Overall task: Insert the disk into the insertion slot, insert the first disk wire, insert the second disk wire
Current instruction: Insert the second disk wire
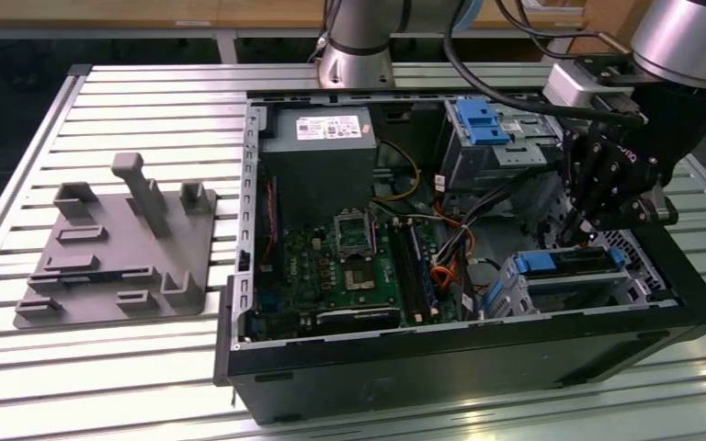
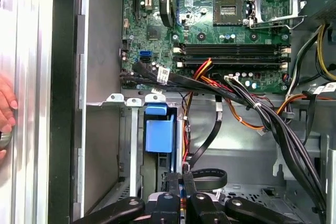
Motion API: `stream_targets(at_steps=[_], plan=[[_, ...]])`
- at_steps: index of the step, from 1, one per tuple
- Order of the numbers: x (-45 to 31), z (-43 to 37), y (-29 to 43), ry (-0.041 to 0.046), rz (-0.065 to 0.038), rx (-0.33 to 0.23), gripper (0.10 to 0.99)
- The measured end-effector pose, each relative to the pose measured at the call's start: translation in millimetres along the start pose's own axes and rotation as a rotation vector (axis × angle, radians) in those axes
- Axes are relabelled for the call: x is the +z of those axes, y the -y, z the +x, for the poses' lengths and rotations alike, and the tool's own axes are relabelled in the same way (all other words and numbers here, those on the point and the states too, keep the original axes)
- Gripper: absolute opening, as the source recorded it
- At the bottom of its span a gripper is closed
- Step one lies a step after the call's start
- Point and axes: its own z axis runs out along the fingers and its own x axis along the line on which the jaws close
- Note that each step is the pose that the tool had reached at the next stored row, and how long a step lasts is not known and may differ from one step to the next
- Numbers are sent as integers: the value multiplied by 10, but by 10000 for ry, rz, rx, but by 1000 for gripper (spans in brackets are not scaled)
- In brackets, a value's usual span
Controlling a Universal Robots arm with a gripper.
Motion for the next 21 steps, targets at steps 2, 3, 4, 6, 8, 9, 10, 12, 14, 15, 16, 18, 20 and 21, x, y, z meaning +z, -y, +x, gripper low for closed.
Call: stream_targets(at_steps=[2,3,4,6,8,9,10,12,14,15,16,18,20,21], plan=[[2,14,5,7,-1,4,149],[2,15,5,8,-2,8,149],[2,18,6,9,-2,11,149],[4,30,6,13,-3,22,149],[5,48,8,17,-4,35,149],[6,57,9,18,-5,41,149],[7,65,9,19,-5,46,149],[8,75,11,19,-6,49,149],[7,79,12,20,-6,49,149],[8,81,13,23,-6,49,149],[9,83,14,26,-6,49,149],[9,89,18,27,-6,51,149],[9,92,18,27,-6,53,149],[9,92,18,27,-6,54,149]])
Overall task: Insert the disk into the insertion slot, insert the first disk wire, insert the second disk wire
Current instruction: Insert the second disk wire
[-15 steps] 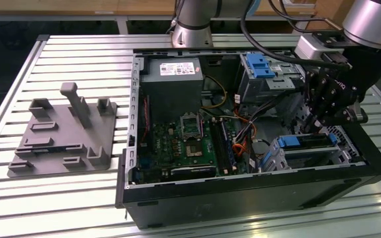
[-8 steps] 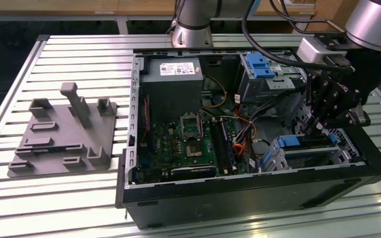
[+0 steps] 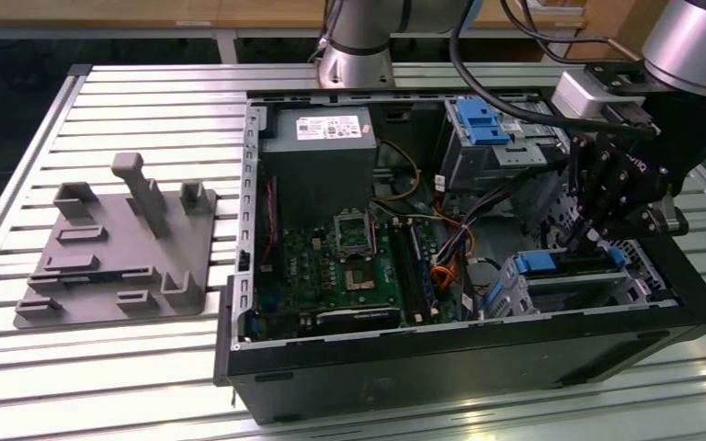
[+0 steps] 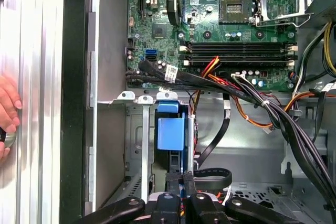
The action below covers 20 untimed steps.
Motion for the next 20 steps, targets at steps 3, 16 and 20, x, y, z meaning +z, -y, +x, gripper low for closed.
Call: stream_targets(at_steps=[3,16,20], plan=[[0,1,0,0,0,0,149],[12,8,6,48,0,-1,149],[18,11,8,54,0,-1,149]])
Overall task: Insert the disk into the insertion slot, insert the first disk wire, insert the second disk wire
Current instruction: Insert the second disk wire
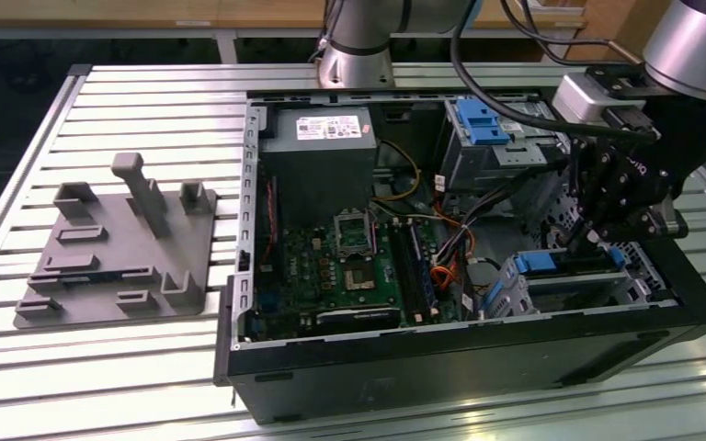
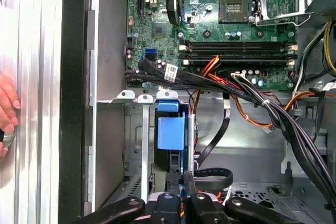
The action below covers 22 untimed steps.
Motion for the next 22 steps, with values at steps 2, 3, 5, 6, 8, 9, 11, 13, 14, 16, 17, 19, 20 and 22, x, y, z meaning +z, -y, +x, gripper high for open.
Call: stream_targets(at_steps=[2,3,5,6,8,9,11,13,14,16,17,19,20,22], plan=[[4,1,1,3,0,0,149],[6,2,1,5,0,0,149],[9,3,2,7,0,0,149],[11,4,2,8,0,0,149],[15,6,2,9,0,-1,149],[16,7,3,10,0,0,149],[19,10,3,9,-1,0,149],[23,13,3,11,0,0,149],[25,14,3,10,0,0,149],[29,17,3,10,0,0,149],[31,18,4,10,0,0,149],[36,21,4,11,0,0,149],[37,23,4,11,0,0,149],[41,26,4,13,0,0,149]])
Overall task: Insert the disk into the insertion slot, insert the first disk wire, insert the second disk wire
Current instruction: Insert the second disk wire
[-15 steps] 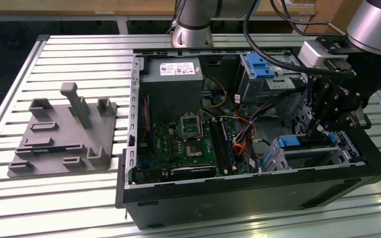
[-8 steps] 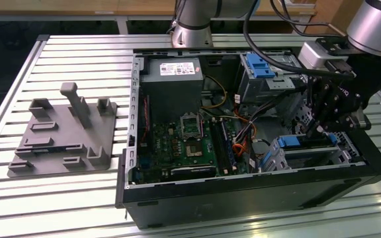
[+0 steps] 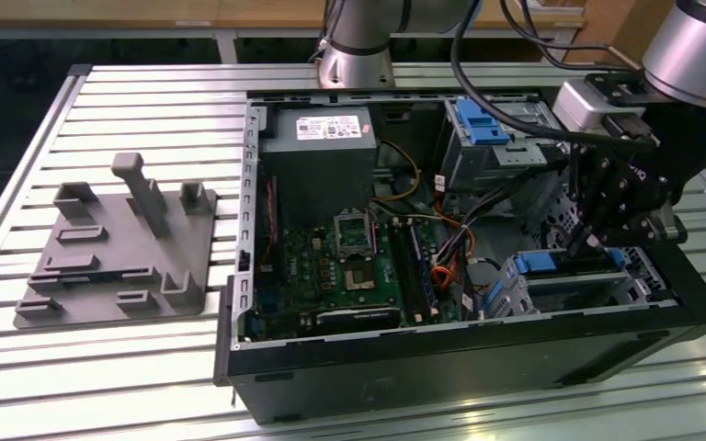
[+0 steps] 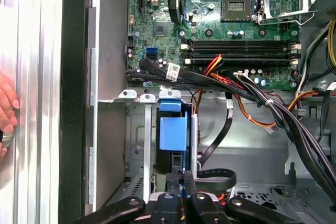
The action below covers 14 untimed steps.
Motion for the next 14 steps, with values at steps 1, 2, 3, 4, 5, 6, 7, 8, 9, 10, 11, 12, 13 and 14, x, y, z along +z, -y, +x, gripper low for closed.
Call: stream_targets(at_steps=[1,2,3,4,5,6,7,8,9,10,11,12,13,14], plan=[[2,1,0,2,0,0,149],[4,2,0,4,0,0,149],[6,3,0,5,0,0,149],[8,4,1,8,0,0,149],[9,5,1,10,0,0,149],[11,6,2,12,0,0,149],[14,9,2,13,0,-1,149],[16,11,3,14,0,0,149],[19,14,3,14,0,0,149],[23,16,3,15,0,0,149],[26,20,3,16,0,0,149],[28,24,4,16,1,0,149],[30,27,3,18,0,-1,149],[31,28,3,23,0,-1,157]])
